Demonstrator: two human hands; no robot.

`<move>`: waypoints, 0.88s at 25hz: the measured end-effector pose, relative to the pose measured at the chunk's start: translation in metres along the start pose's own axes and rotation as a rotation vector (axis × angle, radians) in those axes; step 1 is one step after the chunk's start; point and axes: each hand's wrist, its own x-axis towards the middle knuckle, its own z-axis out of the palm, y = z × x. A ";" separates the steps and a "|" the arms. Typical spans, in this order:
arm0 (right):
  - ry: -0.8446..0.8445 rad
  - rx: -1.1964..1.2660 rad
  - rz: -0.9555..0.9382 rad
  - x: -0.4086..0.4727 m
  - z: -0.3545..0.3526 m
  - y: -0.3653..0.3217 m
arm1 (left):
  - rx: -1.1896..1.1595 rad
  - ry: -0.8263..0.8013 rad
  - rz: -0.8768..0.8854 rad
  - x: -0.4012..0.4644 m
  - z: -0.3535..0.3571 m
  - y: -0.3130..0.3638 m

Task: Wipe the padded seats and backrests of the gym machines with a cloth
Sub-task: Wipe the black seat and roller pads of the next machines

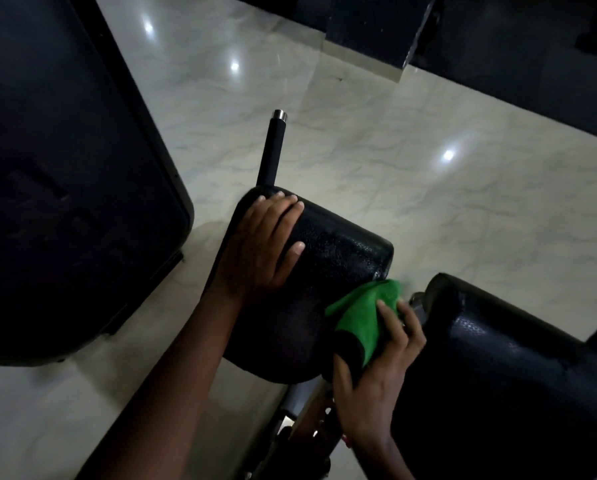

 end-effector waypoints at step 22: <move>-0.185 -0.718 -0.692 0.083 0.001 -0.011 | -0.147 0.029 -0.139 -0.066 0.003 -0.003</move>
